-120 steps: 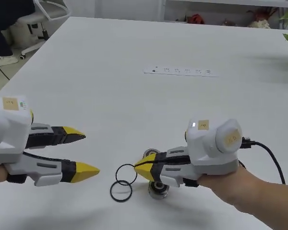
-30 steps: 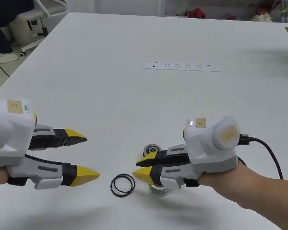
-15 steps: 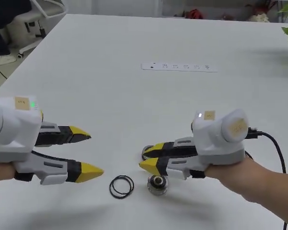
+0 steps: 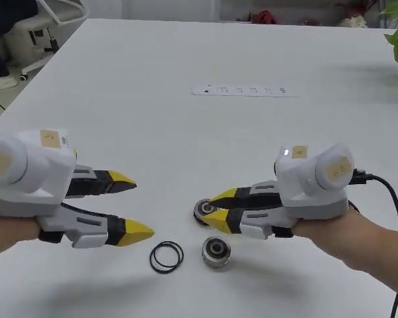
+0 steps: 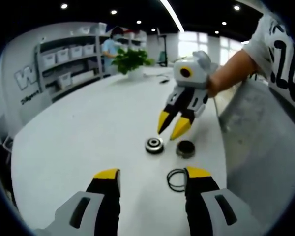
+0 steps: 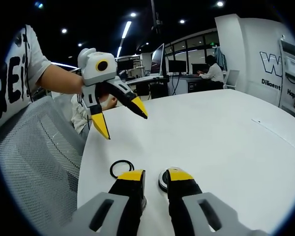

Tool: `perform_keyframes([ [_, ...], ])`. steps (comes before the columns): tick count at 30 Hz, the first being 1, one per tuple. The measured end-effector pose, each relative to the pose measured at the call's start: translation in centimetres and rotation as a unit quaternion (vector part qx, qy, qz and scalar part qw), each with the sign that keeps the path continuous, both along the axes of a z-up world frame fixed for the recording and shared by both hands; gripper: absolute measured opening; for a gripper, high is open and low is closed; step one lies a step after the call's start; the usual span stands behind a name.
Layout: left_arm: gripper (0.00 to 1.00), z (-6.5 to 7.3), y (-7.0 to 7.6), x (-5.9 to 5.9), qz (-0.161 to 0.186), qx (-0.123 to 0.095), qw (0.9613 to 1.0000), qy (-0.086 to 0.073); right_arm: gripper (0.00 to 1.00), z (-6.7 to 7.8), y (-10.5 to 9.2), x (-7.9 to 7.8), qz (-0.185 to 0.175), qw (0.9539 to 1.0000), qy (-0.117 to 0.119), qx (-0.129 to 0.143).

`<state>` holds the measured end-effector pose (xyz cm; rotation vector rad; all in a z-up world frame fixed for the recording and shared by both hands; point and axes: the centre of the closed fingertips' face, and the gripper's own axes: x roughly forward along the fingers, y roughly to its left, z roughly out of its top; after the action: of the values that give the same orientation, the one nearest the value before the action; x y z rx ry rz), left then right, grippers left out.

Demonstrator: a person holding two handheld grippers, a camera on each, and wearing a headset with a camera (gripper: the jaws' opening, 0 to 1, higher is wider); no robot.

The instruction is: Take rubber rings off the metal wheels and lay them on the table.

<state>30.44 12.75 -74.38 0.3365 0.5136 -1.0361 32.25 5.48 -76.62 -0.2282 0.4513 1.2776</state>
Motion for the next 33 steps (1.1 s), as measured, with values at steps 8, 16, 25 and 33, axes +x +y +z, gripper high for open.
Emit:
perform_keyframes([
  [8,0.53,-0.2,-0.8,0.7,-0.004,-0.002,1.0,0.001,0.16,-0.3,-1.1,1.0,-0.013,0.9999,-0.007,-0.005],
  [16,0.52,-0.4,-1.6,1.2,-0.009,-0.005,0.9999,0.003,0.17,-1.0,-2.0,1.5,-0.019,0.9997,-0.008,-0.014],
  [25,0.52,-0.8,-2.6,1.7,-0.008,-0.013,0.9998,0.009,0.18,-1.6,-2.5,1.9,-0.024,0.9995,-0.007,-0.022],
  [33,0.51,-1.0,-3.2,2.1,-0.005,-0.023,0.9996,0.016,0.18,-2.0,-2.6,2.0,-0.026,0.9993,-0.005,-0.025],
])
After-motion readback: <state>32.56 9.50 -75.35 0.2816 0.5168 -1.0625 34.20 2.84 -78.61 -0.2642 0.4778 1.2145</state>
